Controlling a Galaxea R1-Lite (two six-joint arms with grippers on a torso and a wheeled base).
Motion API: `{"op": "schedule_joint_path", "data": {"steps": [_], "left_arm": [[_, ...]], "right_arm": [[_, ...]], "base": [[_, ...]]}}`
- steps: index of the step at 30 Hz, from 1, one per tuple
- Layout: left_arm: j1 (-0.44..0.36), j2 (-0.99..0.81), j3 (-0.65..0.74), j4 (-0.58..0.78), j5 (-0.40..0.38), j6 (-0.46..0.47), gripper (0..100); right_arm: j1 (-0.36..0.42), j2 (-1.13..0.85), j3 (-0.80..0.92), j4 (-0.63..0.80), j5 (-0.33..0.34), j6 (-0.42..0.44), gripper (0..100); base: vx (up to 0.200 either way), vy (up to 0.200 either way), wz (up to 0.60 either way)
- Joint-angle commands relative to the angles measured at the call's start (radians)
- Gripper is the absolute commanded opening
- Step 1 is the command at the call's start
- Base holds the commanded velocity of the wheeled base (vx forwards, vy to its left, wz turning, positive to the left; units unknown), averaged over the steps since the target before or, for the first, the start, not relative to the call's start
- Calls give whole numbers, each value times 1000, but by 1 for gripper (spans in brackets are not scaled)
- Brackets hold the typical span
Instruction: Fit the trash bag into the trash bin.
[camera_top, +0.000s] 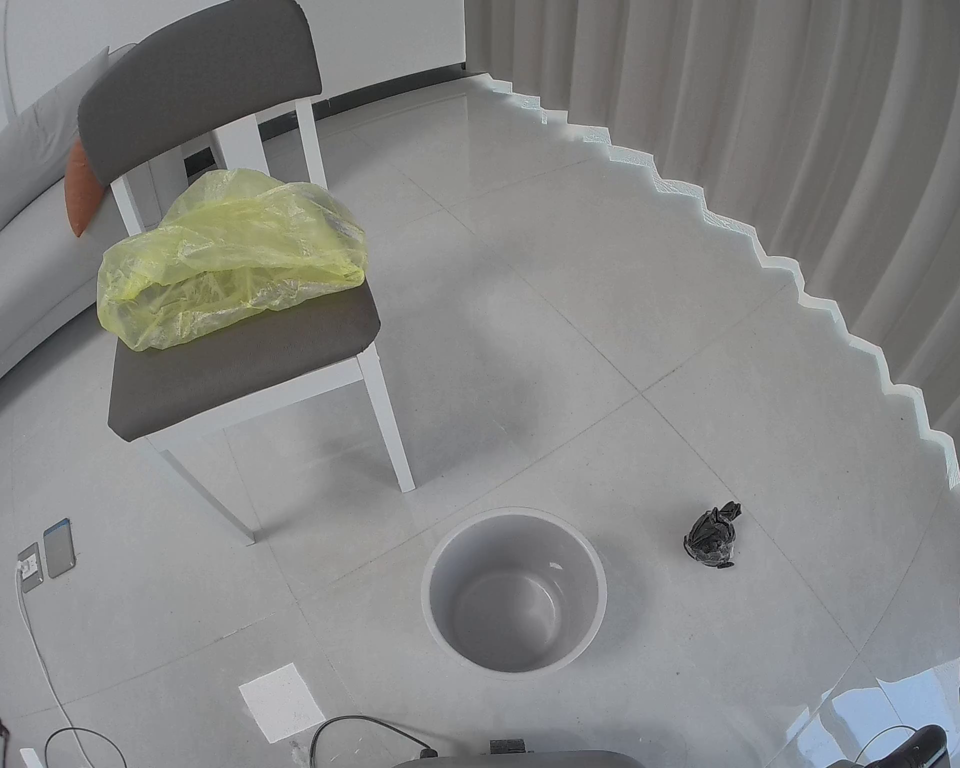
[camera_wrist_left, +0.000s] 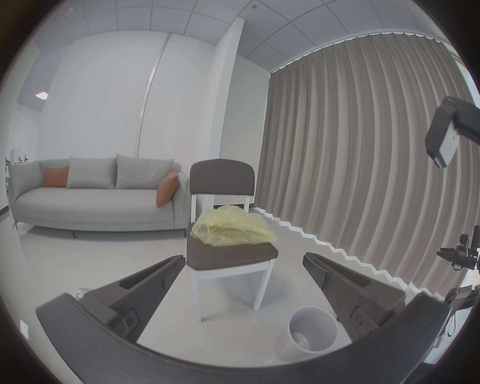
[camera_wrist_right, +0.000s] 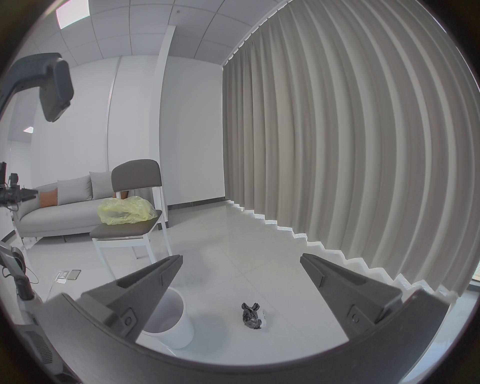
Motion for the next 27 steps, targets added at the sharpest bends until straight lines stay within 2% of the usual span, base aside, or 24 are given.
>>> {"op": "schedule_joint_path", "data": {"steps": [1, 2, 5, 8, 12, 18, 21, 27], "left_arm": [[-4, 410, -277, -77, 20, 71, 100], [22, 520, -344, -91, 52, 139, 100], [71, 701, -427, -89, 100, 223, 100], [117, 864, -467, -94, 105, 242, 100], [166, 1039, -490, -104, 102, 231, 100], [167, 1115, -475, -190, 115, 206, 100], [169, 1120, -479, -210, 126, 193, 100], [256, 1252, -531, -223, 129, 200, 100]], "right_arm": [[11, 367, -230, 11, 14, -49, 100], [13, 462, -307, 8, 15, -78, 100], [20, 628, -457, 7, 15, -108, 100], [49, 727, -545, 5, 11, -107, 100], [72, 741, -531, -1, 12, -84, 100], [103, 747, -495, -3, 18, -6, 100], [111, 750, -500, -9, 26, 2, 100], [117, 750, -486, -15, 43, 2, 100]], "base": [[0, 0, 0], [0, 0, 0], [0, 0, 0], [0, 0, 0], [0, 0, 0], [0, 0, 0], [0, 0, 0], [0, 0, 0]]}}
